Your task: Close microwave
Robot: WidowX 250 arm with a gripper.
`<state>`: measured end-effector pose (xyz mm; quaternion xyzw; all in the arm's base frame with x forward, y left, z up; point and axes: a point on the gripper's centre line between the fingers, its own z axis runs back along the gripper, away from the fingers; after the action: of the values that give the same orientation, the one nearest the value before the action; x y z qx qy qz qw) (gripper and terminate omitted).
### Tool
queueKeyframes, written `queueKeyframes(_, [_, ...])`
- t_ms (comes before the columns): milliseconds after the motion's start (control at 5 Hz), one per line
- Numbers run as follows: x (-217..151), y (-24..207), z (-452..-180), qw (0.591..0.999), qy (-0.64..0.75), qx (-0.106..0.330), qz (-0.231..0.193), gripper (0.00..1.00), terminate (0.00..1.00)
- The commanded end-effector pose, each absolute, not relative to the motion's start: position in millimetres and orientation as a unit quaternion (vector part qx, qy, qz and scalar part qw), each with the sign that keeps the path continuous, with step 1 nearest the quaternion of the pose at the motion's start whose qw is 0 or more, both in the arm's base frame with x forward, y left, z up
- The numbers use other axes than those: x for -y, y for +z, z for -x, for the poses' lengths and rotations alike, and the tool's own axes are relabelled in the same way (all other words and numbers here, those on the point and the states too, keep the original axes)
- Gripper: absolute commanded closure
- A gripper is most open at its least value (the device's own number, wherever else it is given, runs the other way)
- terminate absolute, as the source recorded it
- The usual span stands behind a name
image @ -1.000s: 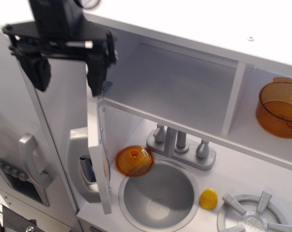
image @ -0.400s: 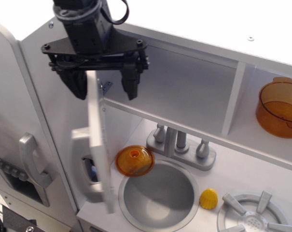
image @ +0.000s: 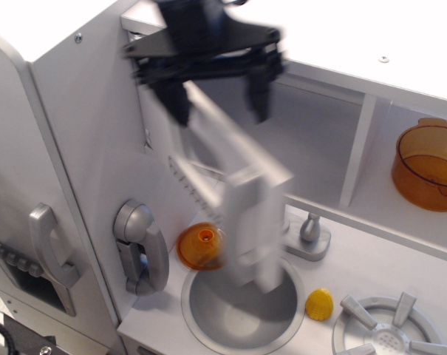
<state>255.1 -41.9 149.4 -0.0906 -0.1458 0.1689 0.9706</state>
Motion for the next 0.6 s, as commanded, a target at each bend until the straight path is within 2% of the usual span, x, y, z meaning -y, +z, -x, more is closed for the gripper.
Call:
queueKeyframes(0, [83.2,176.1,-218.8,0.979,0.096,0.136,0.116,0.0,0.0])
queueKeyframes(200, [76.5,164.6,-193.8,0.984,0.075,0.132,0.096,0.0,0.0])
queueKeyframes(400, [49.3,125.3,-175.2,0.99,0.06,0.112,0.058,0.0,0.0])
